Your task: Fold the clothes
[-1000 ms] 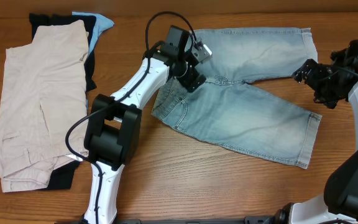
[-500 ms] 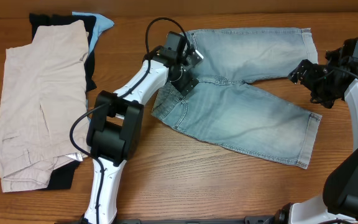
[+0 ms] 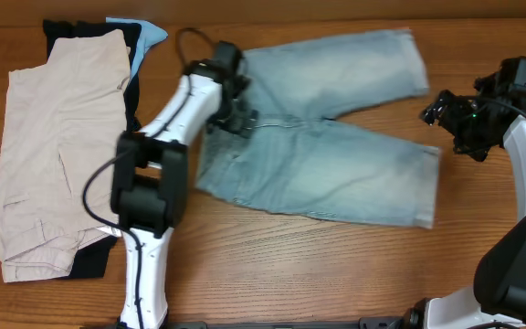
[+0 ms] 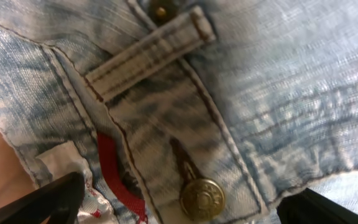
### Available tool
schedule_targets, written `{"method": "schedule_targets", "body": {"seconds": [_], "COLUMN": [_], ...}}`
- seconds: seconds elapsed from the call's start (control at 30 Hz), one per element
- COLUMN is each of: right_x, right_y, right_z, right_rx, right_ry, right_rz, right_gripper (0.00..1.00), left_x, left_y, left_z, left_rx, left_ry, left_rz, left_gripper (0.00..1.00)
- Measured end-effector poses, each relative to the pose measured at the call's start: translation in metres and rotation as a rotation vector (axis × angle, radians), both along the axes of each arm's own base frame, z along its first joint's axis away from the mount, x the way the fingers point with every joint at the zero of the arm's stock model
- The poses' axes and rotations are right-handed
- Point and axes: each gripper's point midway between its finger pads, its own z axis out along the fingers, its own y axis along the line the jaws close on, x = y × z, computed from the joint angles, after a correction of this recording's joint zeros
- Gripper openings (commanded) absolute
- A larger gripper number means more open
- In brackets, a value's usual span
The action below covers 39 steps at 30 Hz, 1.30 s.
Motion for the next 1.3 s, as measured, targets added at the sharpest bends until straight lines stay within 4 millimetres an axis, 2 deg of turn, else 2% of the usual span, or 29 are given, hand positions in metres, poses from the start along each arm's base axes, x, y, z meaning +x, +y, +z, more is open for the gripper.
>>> {"method": "schedule_targets", "body": {"seconds": [0.13,0.2,0.33,0.4,0.47,0.53,0.57,0.63,0.7,0.73,0.77,0.83,0.9,0.93,1.0,1.1,1.2,1.3], "right_x": [0.005,0.006,0.004,0.004,0.000,-0.008,-0.013,-0.027,-0.049,-0.057,-0.068,-0.080,-0.090,-0.095,-0.103,-0.109,-0.113,-0.113], "right_y": [0.012,0.019,0.021,0.018,0.017,0.015,0.016,0.017,0.021,0.023,0.026,0.030,0.036,0.038,0.040,0.041,0.037,0.033], "right_z": [0.001,0.001,0.012,0.026,0.047,0.075,0.091,0.119,0.147,0.154,0.163,0.173,0.172,0.170,0.162,0.149,0.125,0.091], "right_rx": [-0.010,-0.004,0.003,-0.007,-0.019,-0.040,-0.049,-0.062,-0.060,-0.054,-0.046,-0.032,-0.010,-0.001,0.011,0.020,0.023,0.018], "right_ry": [-0.009,-0.003,0.013,0.003,-0.005,-0.038,-0.063,-0.110,-0.153,-0.161,-0.173,-0.190,-0.168,-0.144,-0.094,-0.040,0.028,0.090], "right_rz": [0.019,0.020,0.004,-0.007,-0.021,-0.040,-0.050,-0.071,-0.105,-0.117,-0.133,-0.147,-0.142,-0.140,-0.138,-0.153,-0.205,-0.249], "right_gripper": [1.00,1.00,1.00,1.00,1.00,1.00,1.00,1.00,1.00,1.00,1.00,1.00,1.00,1.00,1.00,1.00,0.99,0.96], "left_x": [-0.002,-0.003,-0.011,-0.017,-0.020,-0.018,-0.017,-0.019,-0.031,-0.040,-0.055,-0.086,-0.121,-0.136,-0.155,-0.172,-0.186,-0.204], "left_y": [0.046,0.060,0.070,0.072,0.072,0.071,0.070,0.067,0.065,0.066,0.067,0.070,0.074,0.076,0.073,0.060,0.050,0.050], "left_z": [0.001,0.003,0.008,0.015,0.032,0.061,0.083,0.132,0.194,0.215,0.243,0.284,0.303,0.309,0.314,0.307,0.284,0.245], "left_rx": [0.004,0.005,0.018,0.030,0.033,0.026,0.018,-0.010,-0.053,-0.066,-0.082,-0.105,-0.107,-0.107,-0.116,-0.126,-0.111,-0.055], "left_ry": [0.049,0.063,0.101,0.129,0.136,0.104,0.074,-0.005,-0.109,-0.139,-0.178,-0.227,-0.212,-0.201,-0.196,-0.181,-0.154,-0.090], "left_rz": [0.148,0.194,0.223,0.240,0.257,0.274,0.288,0.313,0.340,0.349,0.355,0.370,0.388,0.402,0.426,0.466,0.570,0.762], "left_gripper": [1.00,1.00,1.00,1.00,1.00,1.00,1.00,1.00,1.00,1.00,1.00,1.00,1.00,1.00,1.00,1.00,1.00,1.00]}}
